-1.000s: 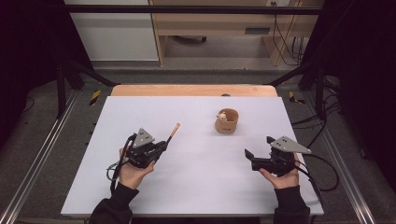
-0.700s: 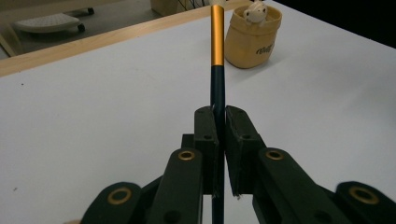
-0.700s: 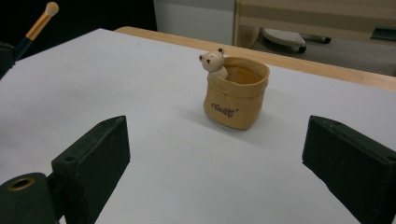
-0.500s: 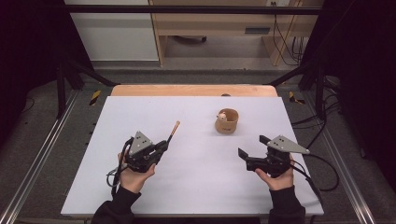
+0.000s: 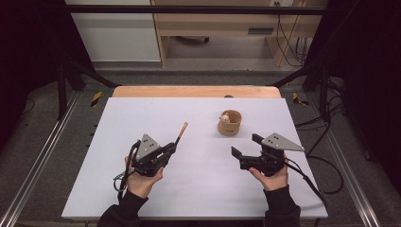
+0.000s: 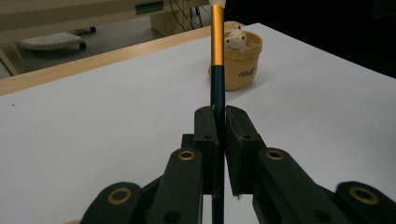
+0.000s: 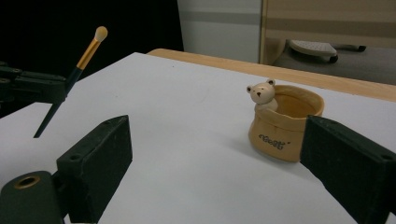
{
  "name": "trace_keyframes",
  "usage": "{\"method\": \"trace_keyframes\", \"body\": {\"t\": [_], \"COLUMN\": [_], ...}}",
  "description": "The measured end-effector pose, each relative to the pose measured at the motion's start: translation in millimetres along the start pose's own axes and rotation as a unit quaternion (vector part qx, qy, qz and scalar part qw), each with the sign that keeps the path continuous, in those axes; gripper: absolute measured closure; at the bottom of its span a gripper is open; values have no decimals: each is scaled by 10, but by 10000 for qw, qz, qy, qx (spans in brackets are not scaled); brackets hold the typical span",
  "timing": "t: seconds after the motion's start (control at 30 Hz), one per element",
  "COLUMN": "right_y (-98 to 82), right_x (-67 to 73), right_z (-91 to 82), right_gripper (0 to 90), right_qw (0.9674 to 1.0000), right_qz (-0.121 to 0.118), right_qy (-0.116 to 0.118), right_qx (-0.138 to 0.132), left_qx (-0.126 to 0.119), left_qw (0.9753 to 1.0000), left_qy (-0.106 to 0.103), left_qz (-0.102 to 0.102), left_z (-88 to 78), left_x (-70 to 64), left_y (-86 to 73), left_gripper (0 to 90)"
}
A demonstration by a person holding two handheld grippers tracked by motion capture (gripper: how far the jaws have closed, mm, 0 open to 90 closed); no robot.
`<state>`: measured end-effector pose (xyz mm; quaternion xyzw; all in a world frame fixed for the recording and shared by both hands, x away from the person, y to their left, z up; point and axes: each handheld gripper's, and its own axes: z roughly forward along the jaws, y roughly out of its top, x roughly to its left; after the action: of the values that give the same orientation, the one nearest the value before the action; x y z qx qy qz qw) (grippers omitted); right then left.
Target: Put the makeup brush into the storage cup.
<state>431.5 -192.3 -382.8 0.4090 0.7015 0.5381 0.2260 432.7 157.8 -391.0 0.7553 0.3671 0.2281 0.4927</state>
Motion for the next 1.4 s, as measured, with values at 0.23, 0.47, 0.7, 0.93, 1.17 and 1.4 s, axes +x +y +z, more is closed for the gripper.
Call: {"method": "trace_keyframes", "body": {"t": [0.23,0.47,0.7,0.93,1.17,1.4], "right_y": [37,67,43,38,19,-33], "right_x": [83,145,183,242,285,320], "right_z": [129,221,326,385,419,486], "right_gripper": [120,149,157,163,178,191], "right_qw": [9997,9989,9976,9967,9951,9942], "right_qz": [118,313,527,645,793,880], "right_qy": [190,334,427,478,566,600], "right_qx": [-33,-104,-100,-106,-180,-118], "left_qx": [-105,-109,-112,-109,-149,-224], "left_qw": [9999,9999,9999,9999,9998,9994], "left_qy": [13,-24,-7,-1,-87,-170], "left_qz": [-74,-50,-4,-27,-71,-185], "left_z": [11,45,81,134,203,269], "left_x": [-44,-105,-148,-205,-304,-382], "left_y": [26,38,36,15,-32,-95], "left_gripper": [831,831,831,831,831,831]}}
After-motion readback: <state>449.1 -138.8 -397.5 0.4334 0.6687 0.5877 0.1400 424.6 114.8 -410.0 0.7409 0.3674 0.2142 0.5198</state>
